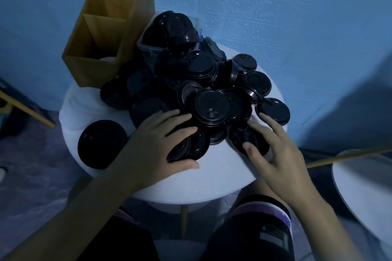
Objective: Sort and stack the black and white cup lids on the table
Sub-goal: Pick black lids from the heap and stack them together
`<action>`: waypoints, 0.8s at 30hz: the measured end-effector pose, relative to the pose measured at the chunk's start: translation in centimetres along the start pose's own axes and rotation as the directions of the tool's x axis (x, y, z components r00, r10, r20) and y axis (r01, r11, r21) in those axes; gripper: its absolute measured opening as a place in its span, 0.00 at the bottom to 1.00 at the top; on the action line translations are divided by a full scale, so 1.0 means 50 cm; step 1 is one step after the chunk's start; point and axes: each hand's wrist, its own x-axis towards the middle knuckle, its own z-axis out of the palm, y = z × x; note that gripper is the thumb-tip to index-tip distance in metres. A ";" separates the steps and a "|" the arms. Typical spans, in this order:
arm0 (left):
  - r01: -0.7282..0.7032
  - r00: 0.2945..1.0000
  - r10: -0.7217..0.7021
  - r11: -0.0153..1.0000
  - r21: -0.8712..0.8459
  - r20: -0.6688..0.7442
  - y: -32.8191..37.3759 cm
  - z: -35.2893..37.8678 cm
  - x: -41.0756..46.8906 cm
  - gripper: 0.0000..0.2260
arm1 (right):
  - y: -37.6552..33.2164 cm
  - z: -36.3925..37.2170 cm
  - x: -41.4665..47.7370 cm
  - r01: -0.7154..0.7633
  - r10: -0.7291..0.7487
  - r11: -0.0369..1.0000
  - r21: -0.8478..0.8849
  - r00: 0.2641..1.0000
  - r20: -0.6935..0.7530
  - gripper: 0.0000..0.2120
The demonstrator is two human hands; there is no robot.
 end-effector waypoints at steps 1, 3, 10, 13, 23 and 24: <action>-0.004 1.000 0.004 1.000 -0.004 -0.008 -0.002 0.001 -0.002 0.33 | 0.005 0.000 -0.011 -0.008 0.009 1.000 -0.014 0.999 0.030 0.23; -0.005 1.000 0.005 1.000 -0.008 -0.017 -0.003 0.005 -0.006 0.32 | 0.013 0.002 -0.025 -0.032 0.037 0.998 -0.048 0.994 0.105 0.26; -0.002 0.998 0.002 1.000 -0.007 -0.067 0.001 0.012 -0.018 0.27 | 0.009 0.004 -0.039 -0.058 0.054 0.996 0.069 0.997 0.055 0.17; 0.003 0.998 -0.004 1.000 -0.018 -0.060 -0.002 0.010 -0.018 0.27 | -0.015 -0.012 -0.037 -0.117 0.127 0.964 0.237 0.992 -0.026 0.08; 0.035 0.999 -0.034 0.996 -0.077 0.006 0.005 0.010 -0.012 0.29 | -0.019 -0.004 -0.003 -0.453 0.468 0.705 0.545 0.875 0.122 0.06; 0.036 0.999 -0.036 0.996 -0.078 0.005 0.005 0.010 -0.011 0.30 | -0.017 -0.002 -0.005 -0.444 0.457 0.745 0.498 0.883 0.103 0.04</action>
